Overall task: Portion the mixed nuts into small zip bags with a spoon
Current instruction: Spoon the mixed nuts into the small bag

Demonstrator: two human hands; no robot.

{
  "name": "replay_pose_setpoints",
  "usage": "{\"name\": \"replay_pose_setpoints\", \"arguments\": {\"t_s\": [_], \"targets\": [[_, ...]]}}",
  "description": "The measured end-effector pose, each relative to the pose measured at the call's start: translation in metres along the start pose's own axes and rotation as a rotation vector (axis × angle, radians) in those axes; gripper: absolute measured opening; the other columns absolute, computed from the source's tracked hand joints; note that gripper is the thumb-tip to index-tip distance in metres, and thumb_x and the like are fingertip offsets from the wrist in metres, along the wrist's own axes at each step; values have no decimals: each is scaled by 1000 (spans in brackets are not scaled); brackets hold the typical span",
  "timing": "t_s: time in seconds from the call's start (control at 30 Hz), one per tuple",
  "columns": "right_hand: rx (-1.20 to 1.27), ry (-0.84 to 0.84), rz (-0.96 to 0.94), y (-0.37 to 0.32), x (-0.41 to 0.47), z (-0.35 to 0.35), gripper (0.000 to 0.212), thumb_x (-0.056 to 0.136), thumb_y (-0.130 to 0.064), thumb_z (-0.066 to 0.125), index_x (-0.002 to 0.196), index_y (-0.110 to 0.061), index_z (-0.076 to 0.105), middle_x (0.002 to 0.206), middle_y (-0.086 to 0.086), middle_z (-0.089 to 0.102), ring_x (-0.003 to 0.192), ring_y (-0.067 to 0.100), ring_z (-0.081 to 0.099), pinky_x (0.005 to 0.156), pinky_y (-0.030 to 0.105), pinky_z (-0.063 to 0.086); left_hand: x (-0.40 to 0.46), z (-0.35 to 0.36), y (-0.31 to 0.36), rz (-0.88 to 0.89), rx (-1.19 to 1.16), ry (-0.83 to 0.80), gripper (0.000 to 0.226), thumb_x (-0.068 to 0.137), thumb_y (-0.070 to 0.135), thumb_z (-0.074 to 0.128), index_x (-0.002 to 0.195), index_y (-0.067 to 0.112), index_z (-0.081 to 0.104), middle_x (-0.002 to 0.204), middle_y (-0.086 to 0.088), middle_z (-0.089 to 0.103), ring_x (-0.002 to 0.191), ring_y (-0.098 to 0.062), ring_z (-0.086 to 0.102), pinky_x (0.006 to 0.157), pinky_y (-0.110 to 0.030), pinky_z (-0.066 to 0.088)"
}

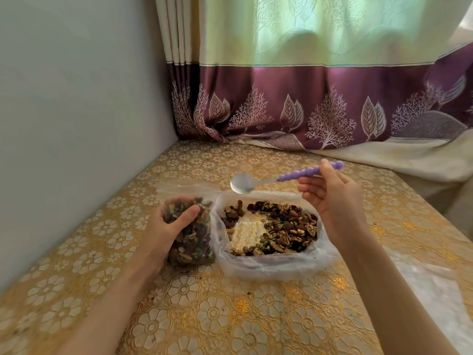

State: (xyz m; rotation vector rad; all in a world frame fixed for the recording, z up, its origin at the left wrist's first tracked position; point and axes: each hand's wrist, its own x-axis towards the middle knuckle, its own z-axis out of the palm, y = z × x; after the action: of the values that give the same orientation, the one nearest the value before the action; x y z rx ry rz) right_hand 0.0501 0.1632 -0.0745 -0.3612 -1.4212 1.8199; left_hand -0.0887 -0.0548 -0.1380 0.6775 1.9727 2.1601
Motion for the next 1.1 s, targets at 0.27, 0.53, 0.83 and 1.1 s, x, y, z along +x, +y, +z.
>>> {"name": "replay_pose_setpoints", "arguments": {"t_s": [0.27,0.53,0.83,1.1], "targets": [[-378,43,-3,26,3,-2,37,99,-15,45,67,-9,63,57,-3,70,49,7,62,47,15,51,1,0,-1,18,48,-7,26,51,48,71,77,46,68,83,21,69,76,3,64,73,-31,50],[-463,-6,27,39,1,3,46,98,-19,48,59,-14,71,65,4,72,59,17,68,52,21,54,1,-1,-3,12,37,-9,33,52,52,79,81,43,68,90,9,71,89,-11,66,75,-34,53],[-280,-175,316,42,-5,9,53,99,-13,46,53,-12,73,65,3,73,59,10,69,52,16,55,2,-2,-5,-3,66,-6,25,60,44,74,83,41,68,89,10,71,92,-14,65,84,-42,53],[-208,-22,313,33,-1,3,36,96,-7,44,69,-2,66,64,7,72,52,10,66,49,16,53,2,-2,-3,-36,106,-73,27,62,49,79,85,41,67,94,5,70,93,-19,65,79,-41,54]]}}
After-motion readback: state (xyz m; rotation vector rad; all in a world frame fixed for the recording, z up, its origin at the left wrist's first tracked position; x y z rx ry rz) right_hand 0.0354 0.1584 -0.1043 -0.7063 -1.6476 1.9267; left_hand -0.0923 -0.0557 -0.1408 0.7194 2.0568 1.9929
